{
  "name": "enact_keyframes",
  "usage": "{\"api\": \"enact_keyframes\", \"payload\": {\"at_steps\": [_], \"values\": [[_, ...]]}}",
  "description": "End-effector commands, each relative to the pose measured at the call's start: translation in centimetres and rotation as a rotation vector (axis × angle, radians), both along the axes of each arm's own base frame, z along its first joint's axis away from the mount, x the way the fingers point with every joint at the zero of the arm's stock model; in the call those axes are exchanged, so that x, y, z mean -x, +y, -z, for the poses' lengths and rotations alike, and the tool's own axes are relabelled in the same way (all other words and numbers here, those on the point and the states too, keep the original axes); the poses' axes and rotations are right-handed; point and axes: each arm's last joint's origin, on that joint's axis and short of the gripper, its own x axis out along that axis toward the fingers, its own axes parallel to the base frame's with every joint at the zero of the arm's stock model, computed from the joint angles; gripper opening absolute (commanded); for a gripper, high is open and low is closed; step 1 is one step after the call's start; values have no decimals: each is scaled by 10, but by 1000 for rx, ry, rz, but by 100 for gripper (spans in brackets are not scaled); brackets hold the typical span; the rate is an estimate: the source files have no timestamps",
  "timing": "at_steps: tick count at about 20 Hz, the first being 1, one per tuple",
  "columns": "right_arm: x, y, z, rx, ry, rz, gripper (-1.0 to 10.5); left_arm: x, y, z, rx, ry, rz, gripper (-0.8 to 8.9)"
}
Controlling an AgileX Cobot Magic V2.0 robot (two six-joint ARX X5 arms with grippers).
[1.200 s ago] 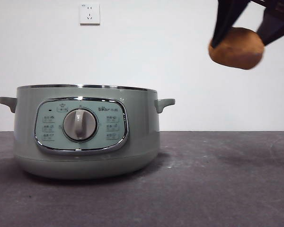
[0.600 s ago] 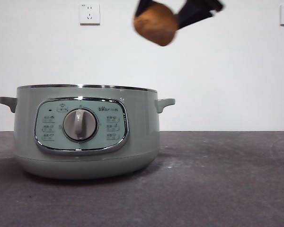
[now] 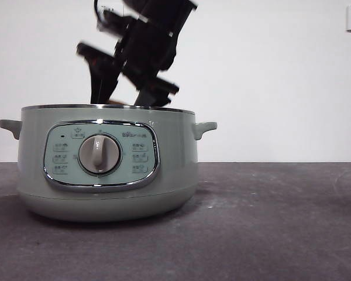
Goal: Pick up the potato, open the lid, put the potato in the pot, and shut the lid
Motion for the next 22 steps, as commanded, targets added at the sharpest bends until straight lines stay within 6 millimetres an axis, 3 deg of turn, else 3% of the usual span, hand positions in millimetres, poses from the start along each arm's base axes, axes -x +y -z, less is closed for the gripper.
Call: {"api": "enact_keyframes", "payload": {"at_steps": [1,13,15,17,22], "values": [[1,7,10,38,-17,-20,-12,4,2,-7,10,-44,2,-8],[-3,13,51,176,29,-41,14,4,2,-1,-15,6,4,-8],[-2,13,51,182,37,-41,268,4,2,0,-20,16,4,-8],[-1,14,52,179,47,-28,410,4,2,0,-20,16,4,-8],[2,12,40,159,33,-24,414,3,1,1,-29,33,4,-8]]}}
